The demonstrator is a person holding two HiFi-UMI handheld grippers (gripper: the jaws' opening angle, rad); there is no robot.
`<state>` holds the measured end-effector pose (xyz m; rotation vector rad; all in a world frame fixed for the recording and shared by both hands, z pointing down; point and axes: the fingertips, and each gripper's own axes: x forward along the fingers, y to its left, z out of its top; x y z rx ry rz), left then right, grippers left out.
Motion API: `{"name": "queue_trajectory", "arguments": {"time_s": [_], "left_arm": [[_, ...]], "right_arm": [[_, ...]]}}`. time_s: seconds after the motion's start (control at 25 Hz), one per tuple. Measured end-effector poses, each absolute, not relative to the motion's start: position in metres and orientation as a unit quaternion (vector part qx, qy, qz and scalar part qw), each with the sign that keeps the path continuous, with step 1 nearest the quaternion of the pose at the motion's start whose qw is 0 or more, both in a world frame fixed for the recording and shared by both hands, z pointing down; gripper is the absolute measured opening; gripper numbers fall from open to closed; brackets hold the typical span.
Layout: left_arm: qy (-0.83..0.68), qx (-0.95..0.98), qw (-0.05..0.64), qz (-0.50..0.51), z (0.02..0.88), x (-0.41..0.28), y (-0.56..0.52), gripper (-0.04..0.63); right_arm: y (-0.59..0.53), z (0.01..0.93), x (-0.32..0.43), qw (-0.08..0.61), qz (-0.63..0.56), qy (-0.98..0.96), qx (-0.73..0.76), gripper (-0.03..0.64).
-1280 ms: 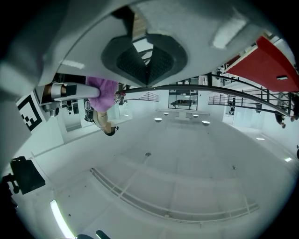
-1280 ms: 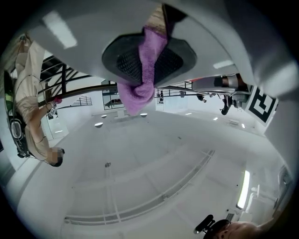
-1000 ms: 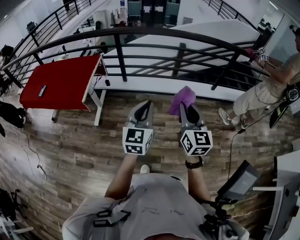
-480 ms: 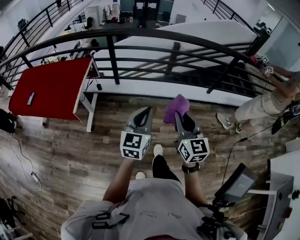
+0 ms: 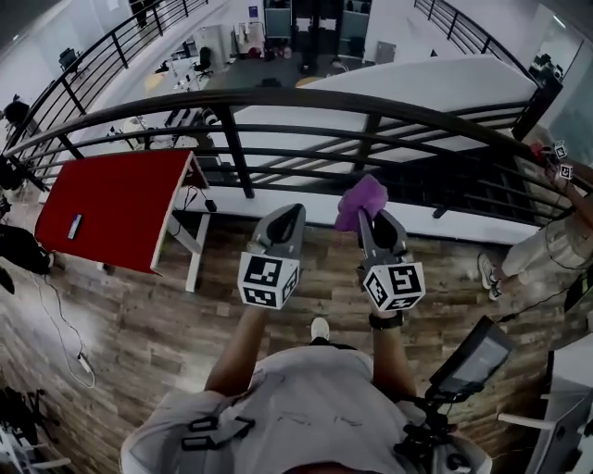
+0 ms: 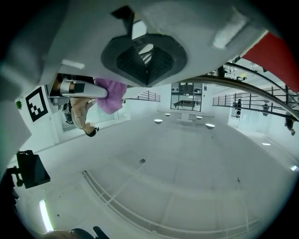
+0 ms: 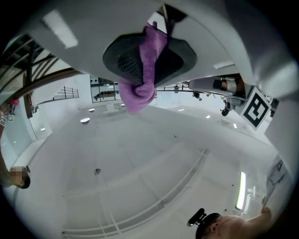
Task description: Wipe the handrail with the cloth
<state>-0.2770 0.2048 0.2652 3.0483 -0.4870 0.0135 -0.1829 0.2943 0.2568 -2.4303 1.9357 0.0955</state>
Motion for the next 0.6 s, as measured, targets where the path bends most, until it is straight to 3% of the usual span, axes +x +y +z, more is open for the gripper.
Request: {"name": "queue_trajectory", "arguments": {"time_s": [0.28,0.6], "left_arm": [[-0.171,0.985,0.027,-0.001,0.256,-0.192,0.153,0.002],[-0.171,0.985,0.007,0.013,0.267,-0.145,0.123,0.0]], "right_arm": [[0.252,0.247,-0.11,-0.026,0.067,0.639,-0.766,0.057],[0.208,0.263,-0.074,-0.024,0.057,0.657,-0.751,0.054]]}}
